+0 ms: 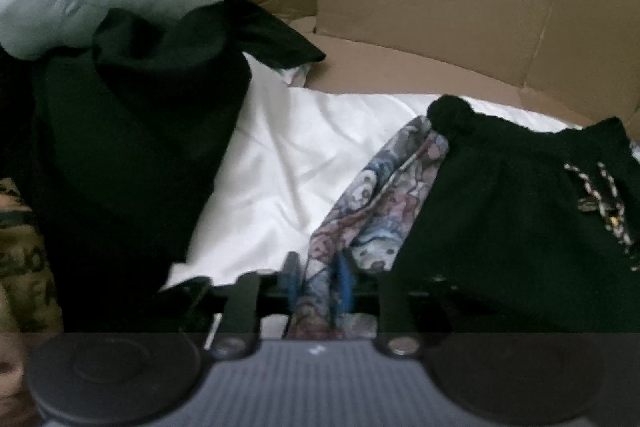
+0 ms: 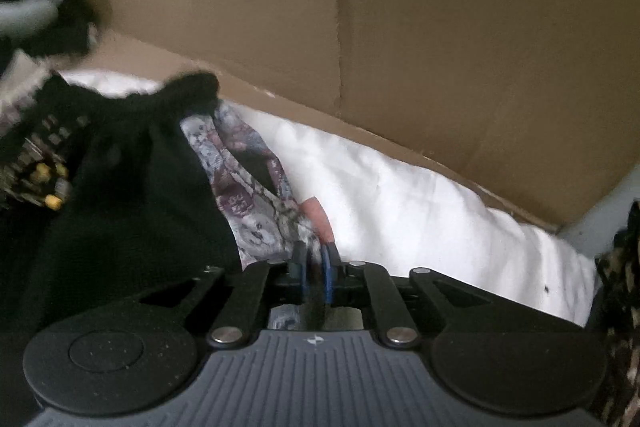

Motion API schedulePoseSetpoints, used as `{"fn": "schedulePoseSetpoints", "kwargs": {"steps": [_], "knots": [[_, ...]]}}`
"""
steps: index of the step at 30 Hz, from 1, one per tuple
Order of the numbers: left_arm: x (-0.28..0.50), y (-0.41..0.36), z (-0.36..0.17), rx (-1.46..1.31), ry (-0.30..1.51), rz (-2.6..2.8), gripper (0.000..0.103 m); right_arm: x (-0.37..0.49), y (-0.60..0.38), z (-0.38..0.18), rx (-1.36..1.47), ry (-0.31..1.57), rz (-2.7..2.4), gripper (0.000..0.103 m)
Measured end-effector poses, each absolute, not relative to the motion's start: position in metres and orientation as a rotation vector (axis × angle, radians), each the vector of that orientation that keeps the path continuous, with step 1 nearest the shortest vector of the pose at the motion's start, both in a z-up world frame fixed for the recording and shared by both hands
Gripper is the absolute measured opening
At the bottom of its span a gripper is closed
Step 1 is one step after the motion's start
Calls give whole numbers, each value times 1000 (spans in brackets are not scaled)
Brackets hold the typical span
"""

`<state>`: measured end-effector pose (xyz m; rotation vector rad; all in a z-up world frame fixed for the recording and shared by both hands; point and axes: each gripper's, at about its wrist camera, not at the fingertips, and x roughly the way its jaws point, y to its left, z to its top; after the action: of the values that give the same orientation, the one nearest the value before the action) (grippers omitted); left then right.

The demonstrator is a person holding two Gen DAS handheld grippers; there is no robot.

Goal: Fold clothes

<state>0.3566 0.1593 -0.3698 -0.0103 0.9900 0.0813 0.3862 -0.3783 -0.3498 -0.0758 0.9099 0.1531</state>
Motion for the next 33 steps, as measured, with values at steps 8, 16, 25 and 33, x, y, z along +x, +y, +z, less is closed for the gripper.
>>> {"fn": "schedulePoseSetpoints", "kwargs": {"steps": [8,16,25,33], "knots": [[315,166,-353,-22,1031,52,30,341,-416,-328,-16,945,123,33],[283,172,-341,-13,1070,53,29,282,-430,-332,-68,1001,86,33],[245,181,-339,-4,1101,78,29,241,-423,-350,-161,1045,92,33],[222,184,-330,-10,1104,85,30,232,-415,-354,-173,1043,108,32]]}}
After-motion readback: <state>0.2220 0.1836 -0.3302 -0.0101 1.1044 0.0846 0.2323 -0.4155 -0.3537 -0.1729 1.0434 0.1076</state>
